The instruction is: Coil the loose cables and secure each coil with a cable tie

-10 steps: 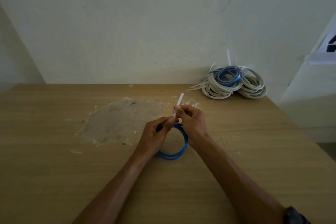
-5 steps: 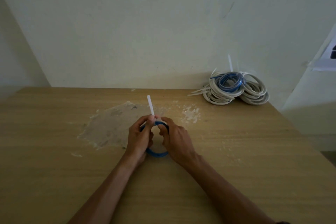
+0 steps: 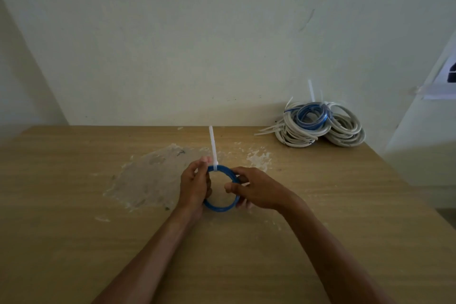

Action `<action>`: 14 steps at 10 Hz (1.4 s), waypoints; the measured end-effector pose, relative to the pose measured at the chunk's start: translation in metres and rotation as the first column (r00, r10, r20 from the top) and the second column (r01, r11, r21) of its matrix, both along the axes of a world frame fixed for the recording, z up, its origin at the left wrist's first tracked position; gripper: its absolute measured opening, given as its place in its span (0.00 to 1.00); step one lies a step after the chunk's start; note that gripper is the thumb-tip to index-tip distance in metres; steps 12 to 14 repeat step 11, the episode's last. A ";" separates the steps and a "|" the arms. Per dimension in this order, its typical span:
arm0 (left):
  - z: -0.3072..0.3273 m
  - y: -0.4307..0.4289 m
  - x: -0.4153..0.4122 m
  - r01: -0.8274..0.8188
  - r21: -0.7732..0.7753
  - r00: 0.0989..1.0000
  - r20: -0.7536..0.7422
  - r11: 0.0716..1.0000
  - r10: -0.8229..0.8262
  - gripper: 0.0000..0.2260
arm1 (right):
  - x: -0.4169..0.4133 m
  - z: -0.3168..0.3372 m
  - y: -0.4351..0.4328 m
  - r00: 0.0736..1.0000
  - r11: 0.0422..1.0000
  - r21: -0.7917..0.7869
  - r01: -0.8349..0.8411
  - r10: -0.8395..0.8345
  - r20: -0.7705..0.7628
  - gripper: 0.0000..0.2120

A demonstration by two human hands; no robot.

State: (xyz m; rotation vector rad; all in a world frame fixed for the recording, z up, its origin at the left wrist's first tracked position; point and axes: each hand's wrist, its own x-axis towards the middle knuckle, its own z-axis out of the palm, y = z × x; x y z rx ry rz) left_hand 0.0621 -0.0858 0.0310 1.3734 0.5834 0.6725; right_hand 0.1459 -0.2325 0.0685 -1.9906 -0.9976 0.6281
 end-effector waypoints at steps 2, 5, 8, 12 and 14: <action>0.006 -0.013 0.054 -0.025 -0.114 0.999 0.026 0.993 0.028 0.16 | 0.020 0.000 -0.008 0.883 0.871 0.191 0.452 -0.406 -0.237 0.11; -0.003 -0.020 0.108 0.284 0.458 0.959 -0.154 0.842 -0.240 0.16 | 0.074 0.009 -0.064 0.815 0.682 0.451 0.576 -0.520 -0.255 0.06; -0.025 -0.023 0.091 0.612 0.759 0.763 -0.640 0.220 0.085 0.31 | 0.172 0.049 -0.073 0.476 0.353 0.537 0.766 -0.873 -0.106 0.12; -0.023 -0.022 0.090 0.603 0.754 0.770 -0.635 0.259 0.056 0.28 | 0.176 0.050 -0.067 0.340 0.274 0.485 0.831 -0.939 -0.052 0.19; -0.023 -0.022 0.090 0.603 0.754 0.770 -0.635 0.259 0.056 0.28 | 0.176 0.050 -0.067 0.340 0.274 0.485 0.831 -0.939 -0.052 0.19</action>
